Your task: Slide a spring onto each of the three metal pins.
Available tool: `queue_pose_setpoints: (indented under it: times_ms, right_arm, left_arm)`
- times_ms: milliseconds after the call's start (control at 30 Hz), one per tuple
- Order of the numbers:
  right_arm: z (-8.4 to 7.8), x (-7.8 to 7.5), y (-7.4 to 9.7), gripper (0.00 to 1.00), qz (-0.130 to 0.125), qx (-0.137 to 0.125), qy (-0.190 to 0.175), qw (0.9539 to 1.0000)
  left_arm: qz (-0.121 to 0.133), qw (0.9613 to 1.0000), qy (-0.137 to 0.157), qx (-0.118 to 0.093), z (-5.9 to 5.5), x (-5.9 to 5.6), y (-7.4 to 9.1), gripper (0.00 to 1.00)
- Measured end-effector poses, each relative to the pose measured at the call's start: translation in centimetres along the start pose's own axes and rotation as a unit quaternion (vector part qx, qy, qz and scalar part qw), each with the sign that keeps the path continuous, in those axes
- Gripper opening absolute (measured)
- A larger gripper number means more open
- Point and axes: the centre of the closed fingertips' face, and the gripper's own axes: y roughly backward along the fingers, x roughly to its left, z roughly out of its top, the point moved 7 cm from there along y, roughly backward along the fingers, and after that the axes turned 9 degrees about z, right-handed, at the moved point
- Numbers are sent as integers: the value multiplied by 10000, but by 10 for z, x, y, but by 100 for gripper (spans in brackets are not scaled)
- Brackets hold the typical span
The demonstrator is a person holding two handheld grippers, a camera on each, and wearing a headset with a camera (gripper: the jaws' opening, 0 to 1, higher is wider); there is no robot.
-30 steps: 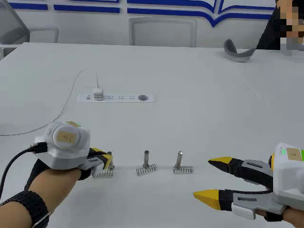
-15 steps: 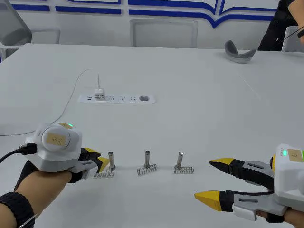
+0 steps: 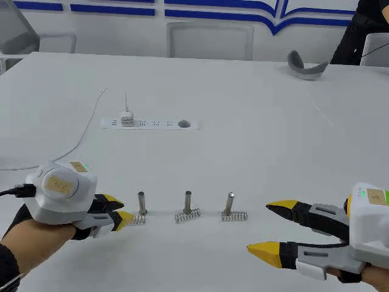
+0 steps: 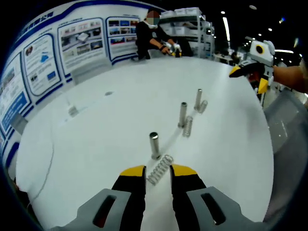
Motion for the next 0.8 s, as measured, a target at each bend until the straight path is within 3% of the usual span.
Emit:
queue_pose_setpoints:
  times_ms: [133, 433, 800]
  right_arm:
    - [0, 0, 0, 54, -13, 12, -14, 10000]
    - [-1, 1, 1, 54, -28, 28, -42, 10000]
    - [-2, 1, 1, 54, -25, 34, -61, 10000]
  left_arm:
    - [-74, 9997, -223, 120, -5, -1, -3, 20]
    - [-165, 9991, -345, 187, -7, 6, -10, 20]
    - [-323, 9969, -610, 378, -10, 0, -17, 18]
